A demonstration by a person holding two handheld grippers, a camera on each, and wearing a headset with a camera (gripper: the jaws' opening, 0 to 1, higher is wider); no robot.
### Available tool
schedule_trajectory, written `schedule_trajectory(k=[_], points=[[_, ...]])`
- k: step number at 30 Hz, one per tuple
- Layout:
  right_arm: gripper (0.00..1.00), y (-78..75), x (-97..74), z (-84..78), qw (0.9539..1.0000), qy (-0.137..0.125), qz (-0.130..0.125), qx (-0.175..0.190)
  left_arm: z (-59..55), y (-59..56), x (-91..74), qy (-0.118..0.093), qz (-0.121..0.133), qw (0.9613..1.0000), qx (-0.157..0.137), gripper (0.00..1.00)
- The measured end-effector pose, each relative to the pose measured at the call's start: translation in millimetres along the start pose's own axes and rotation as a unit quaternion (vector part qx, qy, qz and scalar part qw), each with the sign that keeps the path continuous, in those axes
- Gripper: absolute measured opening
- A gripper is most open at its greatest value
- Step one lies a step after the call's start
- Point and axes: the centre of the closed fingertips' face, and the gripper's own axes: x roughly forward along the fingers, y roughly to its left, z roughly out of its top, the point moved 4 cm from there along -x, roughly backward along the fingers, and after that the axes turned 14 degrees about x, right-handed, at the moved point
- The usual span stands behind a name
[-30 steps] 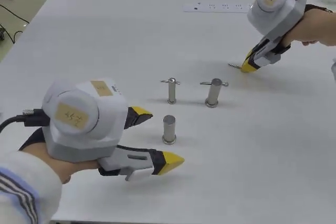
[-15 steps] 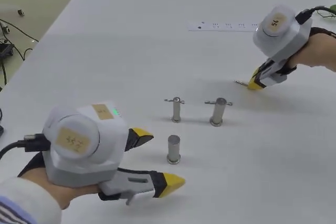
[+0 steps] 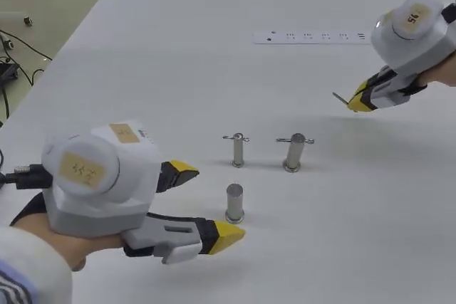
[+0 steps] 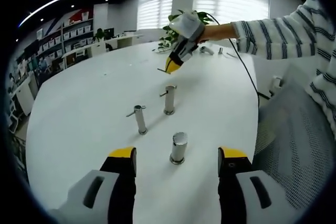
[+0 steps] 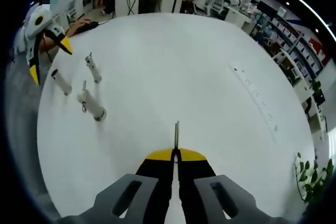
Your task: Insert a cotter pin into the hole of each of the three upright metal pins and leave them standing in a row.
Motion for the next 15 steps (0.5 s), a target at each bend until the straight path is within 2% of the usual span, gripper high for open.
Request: schedule_trajectory(k=[5, 8, 11, 14, 15], points=[[0.02, 14.0, -12.1, -2.2, 0.9998, -0.014, 0.003, -0.011, 12.8, 8.9, -1.0, -0.025, -0.007, 0.9995, -0.016, 0.64], [0.02, 25.7, -20.7, -4.0, 0.9996, -0.022, 0.005, -0.017, 18.3, 12.4, -0.6, -0.031, -0.012, 0.9993, -0.016, 0.67], [0.02, 40.9, -31.5, -5.2, 0.9990, -0.029, 0.007, -0.034, 22.2, 19.3, 0.7, -0.028, -0.005, 0.9995, -0.011, 0.65], [0.02, 54.0, -39.8, -6.7, 0.9984, -0.036, 0.011, -0.042, 24.7, 24.9, 2.4, -0.026, -0.008, 0.9995, -0.017, 0.63], [0.03, 51.2, -39.5, -7.6, 0.9982, -0.039, 0.012, -0.044, 26.3, 26.1, 2.5, -0.030, -0.008, 0.9994, -0.018, 0.63]])
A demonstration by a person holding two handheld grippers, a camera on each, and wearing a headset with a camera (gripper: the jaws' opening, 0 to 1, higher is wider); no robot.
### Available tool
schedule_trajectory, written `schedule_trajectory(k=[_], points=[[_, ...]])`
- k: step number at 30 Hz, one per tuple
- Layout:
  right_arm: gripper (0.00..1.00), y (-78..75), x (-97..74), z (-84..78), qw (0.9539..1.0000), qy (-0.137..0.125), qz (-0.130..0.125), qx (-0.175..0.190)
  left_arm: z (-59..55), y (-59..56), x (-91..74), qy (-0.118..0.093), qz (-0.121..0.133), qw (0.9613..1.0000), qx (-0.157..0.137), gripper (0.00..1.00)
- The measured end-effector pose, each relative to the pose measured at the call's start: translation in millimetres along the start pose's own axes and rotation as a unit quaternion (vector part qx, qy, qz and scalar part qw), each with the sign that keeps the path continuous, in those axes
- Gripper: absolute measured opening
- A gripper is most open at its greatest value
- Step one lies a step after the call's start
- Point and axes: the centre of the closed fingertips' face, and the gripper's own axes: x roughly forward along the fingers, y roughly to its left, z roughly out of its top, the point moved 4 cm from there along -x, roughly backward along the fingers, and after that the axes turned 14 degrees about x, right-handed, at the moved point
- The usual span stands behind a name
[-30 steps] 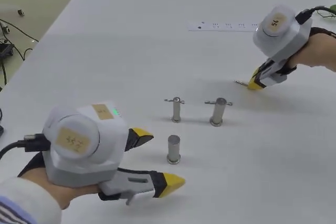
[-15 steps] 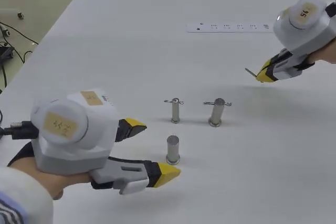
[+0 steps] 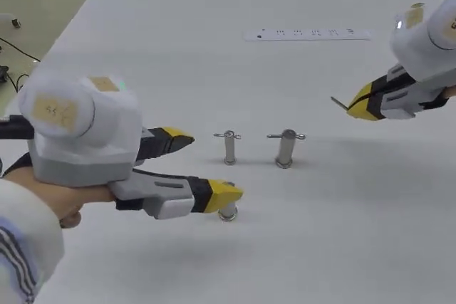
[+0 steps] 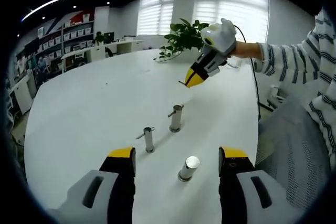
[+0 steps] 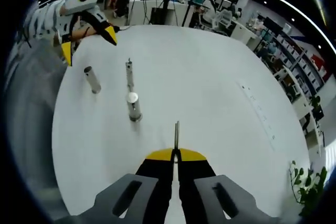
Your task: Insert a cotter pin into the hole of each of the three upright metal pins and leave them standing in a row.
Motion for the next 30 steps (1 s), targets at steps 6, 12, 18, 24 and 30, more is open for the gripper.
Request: schedule_trajectory(k=[6, 12, 18, 24, 30], points=[[0.03, 24.8, -17.1, 3.4, 0.9996, -0.028, 0.003, -0.003, 12.7, 7.7, 2.4, -0.022, -0.001, 0.9996, -0.015, 0.62], [0.03, 45.5, -24.3, 10.1, 0.9989, -0.042, 0.007, -0.017, 22.6, 11.9, 7.9, -0.034, -0.008, 0.9989, -0.033, 0.54], [0.03, 65.7, -28.0, 17.5, 0.9979, -0.052, 0.008, -0.037, 29.6, 7.3, 14.3, -0.038, -0.031, 0.9975, -0.050, 0.53], [0.03, 84.7, -29.6, 23.8, 0.9965, -0.066, 0.014, -0.049, 35.5, -1.0, 21.8, -0.040, -0.059, 0.9948, -0.073, 0.47], [0.03, 98.7, -29.3, 26.2, 0.9953, -0.077, 0.015, -0.057, 42.4, -7.8, 27.7, -0.048, -0.083, 0.9911, -0.093, 0.42]])
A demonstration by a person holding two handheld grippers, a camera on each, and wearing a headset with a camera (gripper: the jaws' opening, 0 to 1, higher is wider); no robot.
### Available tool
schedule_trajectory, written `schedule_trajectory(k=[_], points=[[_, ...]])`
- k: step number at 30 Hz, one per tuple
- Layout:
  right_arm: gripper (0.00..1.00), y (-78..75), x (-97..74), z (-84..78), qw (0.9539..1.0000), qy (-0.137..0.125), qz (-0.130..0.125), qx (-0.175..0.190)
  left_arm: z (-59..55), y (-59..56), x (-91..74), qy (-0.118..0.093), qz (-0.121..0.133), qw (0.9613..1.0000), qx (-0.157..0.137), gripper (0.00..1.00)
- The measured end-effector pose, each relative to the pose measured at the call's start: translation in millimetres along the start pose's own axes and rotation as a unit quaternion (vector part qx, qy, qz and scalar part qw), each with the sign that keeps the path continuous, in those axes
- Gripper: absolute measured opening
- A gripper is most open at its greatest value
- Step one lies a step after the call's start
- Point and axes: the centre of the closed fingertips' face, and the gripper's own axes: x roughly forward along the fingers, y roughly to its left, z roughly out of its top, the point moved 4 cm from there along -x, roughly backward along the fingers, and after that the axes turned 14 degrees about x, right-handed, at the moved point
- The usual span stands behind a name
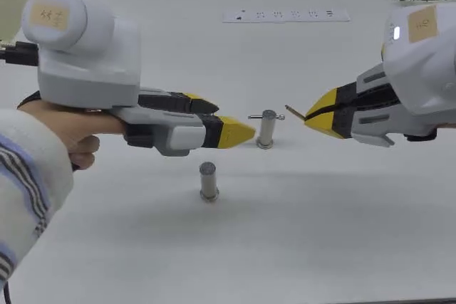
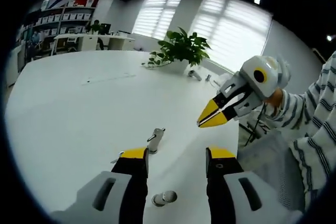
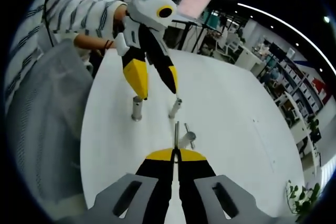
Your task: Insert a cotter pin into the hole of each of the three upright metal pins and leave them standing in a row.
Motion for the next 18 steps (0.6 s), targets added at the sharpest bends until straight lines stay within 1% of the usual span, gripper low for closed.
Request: schedule_trajectory(k=[1, 4, 8, 11, 12, 15, 18], points=[[0.03, 1.3, 0.5, 0.3, 1.0000, -0.002, -0.001, -0.001, 0.3, -1.4, 1.0, 0.000, -0.003, 1.0000, -0.002, 0.41], [0.03, 6.8, 2.8, 0.7, 0.9999, -0.004, -0.003, -0.012, -0.3, -9.4, 5.6, 0.008, -0.026, 0.9993, -0.025, 0.37], [0.03, 13.9, 6.5, 1.4, 0.9999, -0.006, 0.002, -0.016, 0.3, -16.4, 10.6, 0.010, -0.042, 0.9984, -0.037, 0.31], [0.03, 18.2, 10.6, 1.3, 0.9998, -0.007, 0.004, -0.018, 3.1, -19.3, 14.1, 0.001, -0.041, 0.9984, -0.038, 0.24], [0.03, 20.8, 11.6, 2.2, 0.9998, -0.008, 0.006, -0.018, 4.4, -19.9, 16.2, -0.001, -0.042, 0.9979, -0.048, 0.21], [0.03, 24.1, 13.0, 3.9, 0.9997, -0.010, 0.007, -0.021, 5.6, -20.7, 20.7, -0.001, -0.044, 0.9972, -0.060, 0.20], [0.03, 25.1, 13.2, 5.6, 0.9996, -0.010, 0.005, -0.026, 2.9, -24.4, 24.1, 0.004, -0.056, 0.9951, -0.081, 0.17]])
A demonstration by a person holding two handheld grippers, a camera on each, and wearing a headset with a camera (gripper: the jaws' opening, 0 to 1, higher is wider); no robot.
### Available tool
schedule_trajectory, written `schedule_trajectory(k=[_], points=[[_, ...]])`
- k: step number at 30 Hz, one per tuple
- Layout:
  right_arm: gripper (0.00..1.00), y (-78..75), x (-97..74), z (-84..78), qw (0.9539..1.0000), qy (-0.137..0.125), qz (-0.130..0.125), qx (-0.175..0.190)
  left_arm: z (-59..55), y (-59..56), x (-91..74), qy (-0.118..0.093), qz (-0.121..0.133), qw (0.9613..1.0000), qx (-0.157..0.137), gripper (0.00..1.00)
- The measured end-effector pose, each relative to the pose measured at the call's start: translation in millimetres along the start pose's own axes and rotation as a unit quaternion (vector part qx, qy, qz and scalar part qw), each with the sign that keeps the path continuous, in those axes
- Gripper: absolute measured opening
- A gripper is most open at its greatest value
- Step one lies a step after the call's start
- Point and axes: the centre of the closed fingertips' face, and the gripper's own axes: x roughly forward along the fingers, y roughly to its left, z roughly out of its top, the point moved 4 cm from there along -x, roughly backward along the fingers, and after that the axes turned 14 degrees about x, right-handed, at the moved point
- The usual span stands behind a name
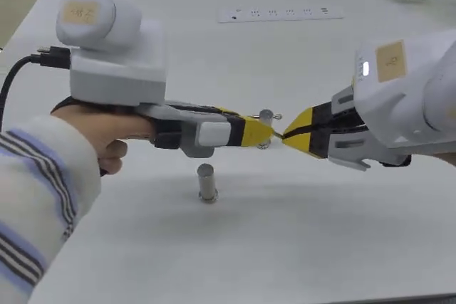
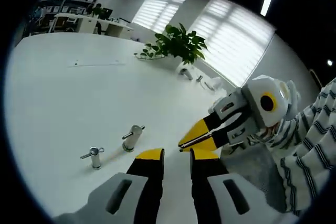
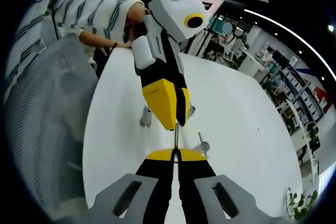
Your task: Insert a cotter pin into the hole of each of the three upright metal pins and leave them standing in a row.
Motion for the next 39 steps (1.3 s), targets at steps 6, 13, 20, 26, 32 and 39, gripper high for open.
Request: schedule_trajectory(k=[6, 13, 20, 26, 32, 39], points=[[0.03, 3.1, 2.2, 3.4, 0.9999, -0.001, -0.002, -0.016, -3.1, -1.0, 3.0, -0.005, -0.009, 0.9997, -0.020, 0.06], [0.03, 5.4, 6.8, 5.5, 0.9998, -0.001, -0.006, -0.020, -6.9, 0.7, 1.9, -0.007, -0.008, 0.9990, -0.043, 0.02], [0.03, 8.2, 8.2, 6.4, 0.9997, -0.001, -0.002, -0.025, -12.0, 1.1, -0.4, -0.001, -0.014, 0.9986, -0.052, 0.02], [0.03, 8.9, 8.2, 7.1, 0.9996, -0.001, -0.001, -0.030, -11.9, 2.5, -1.3, 0.001, -0.014, 0.9982, -0.059, 0.01], [0.04, 10.2, 8.4, 5.7, 0.9991, -0.001, 0.011, -0.040, -13.8, 1.5, -1.3, 0.006, -0.015, 0.9987, -0.048, 0.00], [0.30, 8.6, 11.4, -8.9, 0.9994, 0.013, 0.021, -0.024, -22.2, 4.7, -7.2, 0.014, -0.016, 0.9985, -0.050, 0.00]])
